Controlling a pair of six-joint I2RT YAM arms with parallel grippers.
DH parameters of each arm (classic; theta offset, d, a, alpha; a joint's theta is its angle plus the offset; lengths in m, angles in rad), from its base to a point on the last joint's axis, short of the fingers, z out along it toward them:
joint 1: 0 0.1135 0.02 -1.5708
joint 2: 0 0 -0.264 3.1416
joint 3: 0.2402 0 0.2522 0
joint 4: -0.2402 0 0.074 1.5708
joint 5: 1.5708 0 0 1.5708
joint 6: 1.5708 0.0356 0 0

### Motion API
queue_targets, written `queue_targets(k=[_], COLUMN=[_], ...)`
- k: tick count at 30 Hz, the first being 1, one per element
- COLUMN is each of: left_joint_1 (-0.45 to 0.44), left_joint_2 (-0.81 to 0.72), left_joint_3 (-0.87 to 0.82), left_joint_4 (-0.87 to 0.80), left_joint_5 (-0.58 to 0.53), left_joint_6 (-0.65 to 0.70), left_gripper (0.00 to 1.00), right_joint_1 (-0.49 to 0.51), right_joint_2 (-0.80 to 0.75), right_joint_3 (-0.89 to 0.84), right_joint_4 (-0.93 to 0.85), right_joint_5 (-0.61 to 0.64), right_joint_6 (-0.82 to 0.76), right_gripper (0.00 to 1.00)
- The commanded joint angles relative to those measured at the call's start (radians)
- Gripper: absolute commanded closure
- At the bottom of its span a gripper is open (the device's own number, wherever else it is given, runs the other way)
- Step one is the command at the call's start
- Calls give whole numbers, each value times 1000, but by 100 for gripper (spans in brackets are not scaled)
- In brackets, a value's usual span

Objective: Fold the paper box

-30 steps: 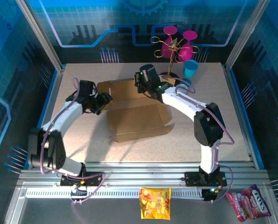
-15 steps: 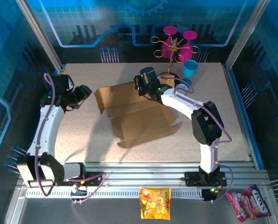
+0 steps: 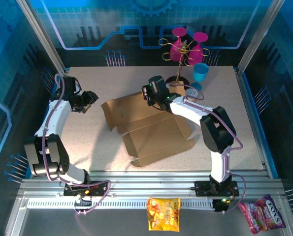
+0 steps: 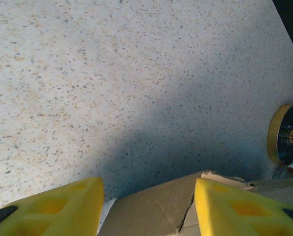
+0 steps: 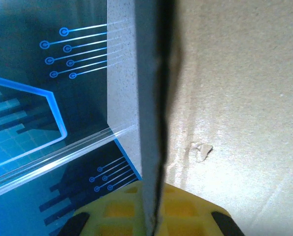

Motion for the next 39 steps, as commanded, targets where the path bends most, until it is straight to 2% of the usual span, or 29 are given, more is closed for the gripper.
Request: queue_targets(k=[1,6,10,13,18,24,29,31,35,39], left_joint_1=[-20,-82,-129,-147,-179,-198,-198,-198,-200,-205], left_joint_2=[30,67,96,105,94,25,0,-3,11,-6], left_joint_3=[-1,37,53,47,74,97,131,142,145,83], left_joint_4=[69,53,20,14,-28,-45,-65,-67,-74,-25], left_joint_5=[52,26,-16,-43,-108,-239,-319,-309,-192,-122], left_joint_6=[107,200,235,235,226,189,180,179,153,95], left_gripper=[43,41,43,54,80,94,97,98,98,97], right_joint_1=[-9,-11,-13,-15,-17,-6,7,11,6,1], right_joint_2=[-24,-16,-9,-8,15,43,98,109,127,150], right_joint_3=[0,14,22,25,48,91,112,114,84,44], right_joint_4=[36,42,46,53,103,181,311,325,382,483], right_joint_5=[-16,-13,-10,-8,-10,26,40,42,28,4], right_joint_6=[-22,-29,-20,-15,-6,4,17,9,1,-3], right_gripper=[100,100,100,100,100,100,100,100,100,100])
